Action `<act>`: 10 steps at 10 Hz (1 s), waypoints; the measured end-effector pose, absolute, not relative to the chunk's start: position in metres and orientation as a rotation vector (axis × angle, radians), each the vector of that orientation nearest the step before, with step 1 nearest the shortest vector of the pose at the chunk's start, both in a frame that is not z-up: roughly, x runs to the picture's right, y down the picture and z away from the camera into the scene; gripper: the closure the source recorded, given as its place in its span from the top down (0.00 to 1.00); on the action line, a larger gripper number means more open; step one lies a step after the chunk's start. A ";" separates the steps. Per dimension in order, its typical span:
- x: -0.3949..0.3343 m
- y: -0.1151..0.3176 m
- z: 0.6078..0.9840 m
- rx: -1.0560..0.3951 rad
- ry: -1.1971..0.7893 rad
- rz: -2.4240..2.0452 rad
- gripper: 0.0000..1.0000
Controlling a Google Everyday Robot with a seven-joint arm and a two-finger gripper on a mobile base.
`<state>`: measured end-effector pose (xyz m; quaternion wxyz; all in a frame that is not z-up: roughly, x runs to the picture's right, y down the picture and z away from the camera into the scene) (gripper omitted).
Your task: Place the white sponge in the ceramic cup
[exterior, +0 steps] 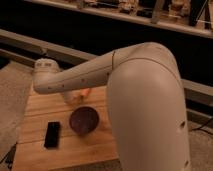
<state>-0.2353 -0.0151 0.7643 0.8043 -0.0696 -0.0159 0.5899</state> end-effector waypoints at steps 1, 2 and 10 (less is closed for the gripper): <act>-0.236 -0.012 0.767 -0.154 -0.024 1.259 0.00; -0.237 -0.011 0.768 -0.158 -0.017 1.255 0.00; -0.246 -0.002 0.776 -0.189 0.008 1.228 0.00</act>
